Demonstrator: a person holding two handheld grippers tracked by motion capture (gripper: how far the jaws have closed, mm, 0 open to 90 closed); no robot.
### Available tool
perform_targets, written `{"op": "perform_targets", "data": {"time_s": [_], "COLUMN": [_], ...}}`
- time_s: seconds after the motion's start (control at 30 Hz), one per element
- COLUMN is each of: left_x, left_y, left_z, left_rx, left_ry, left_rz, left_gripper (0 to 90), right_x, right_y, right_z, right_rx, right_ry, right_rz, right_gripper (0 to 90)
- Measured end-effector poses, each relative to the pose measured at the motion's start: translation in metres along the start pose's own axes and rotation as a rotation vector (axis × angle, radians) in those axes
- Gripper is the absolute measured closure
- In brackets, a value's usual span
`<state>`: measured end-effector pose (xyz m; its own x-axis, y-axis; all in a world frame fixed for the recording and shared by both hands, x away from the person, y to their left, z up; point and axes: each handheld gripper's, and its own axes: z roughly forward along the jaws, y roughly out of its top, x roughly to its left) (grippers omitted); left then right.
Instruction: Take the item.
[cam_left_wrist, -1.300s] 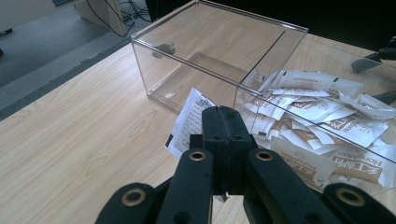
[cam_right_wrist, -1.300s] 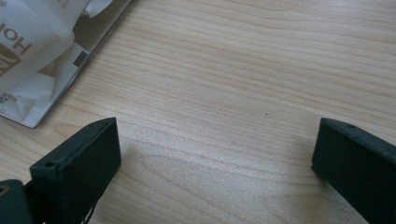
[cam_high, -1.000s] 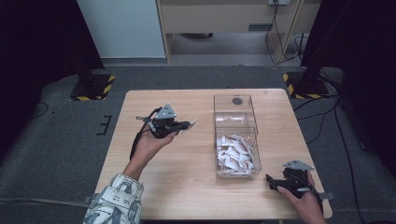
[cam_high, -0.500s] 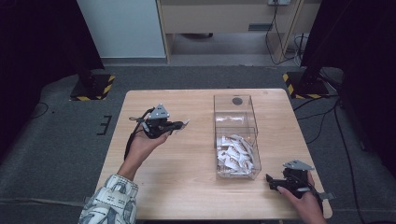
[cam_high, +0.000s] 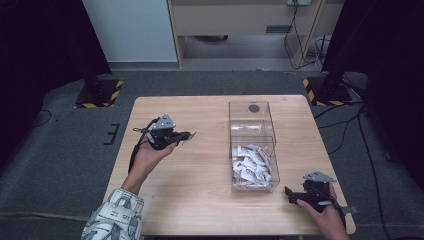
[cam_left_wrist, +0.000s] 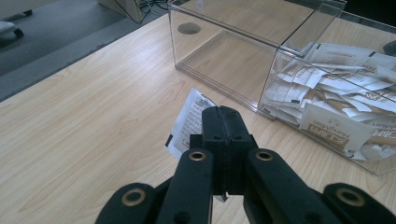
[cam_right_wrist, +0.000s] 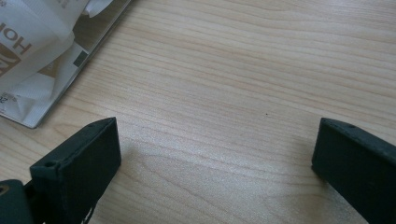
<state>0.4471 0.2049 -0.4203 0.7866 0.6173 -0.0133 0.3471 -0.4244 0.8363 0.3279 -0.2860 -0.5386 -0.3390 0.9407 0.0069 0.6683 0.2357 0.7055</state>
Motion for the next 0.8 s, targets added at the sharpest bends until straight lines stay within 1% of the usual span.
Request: {"op": "perform_targets", "data": {"time_s": [0.3,0.47,0.6,0.8], "left_x": [0.01,0.014,0.015,0.018], "left_y": [-0.02,-0.026,-0.03,-0.037], "left_z": [0.003,0.005,0.009,0.016], "left_rx": [0.034,0.052,0.058,0.082], "left_ry": [0.019,0.031,0.03,0.032], "left_rz": [-0.022,-0.031,-0.035,-0.044], "left_gripper": [89.7,89.8,89.7,89.7], "right_x": [0.0,0.0,0.0,0.0], "right_y": [0.0,0.0,0.0,0.0], "right_z": [0.0,0.0,0.0,0.0], "right_rx": [0.0,0.0,0.0,0.0], "right_ry": [0.0,0.0,0.0,0.0], "right_rz": [0.0,0.0,0.0,0.0], "right_gripper": [1.6,1.6,1.6,1.6]}}
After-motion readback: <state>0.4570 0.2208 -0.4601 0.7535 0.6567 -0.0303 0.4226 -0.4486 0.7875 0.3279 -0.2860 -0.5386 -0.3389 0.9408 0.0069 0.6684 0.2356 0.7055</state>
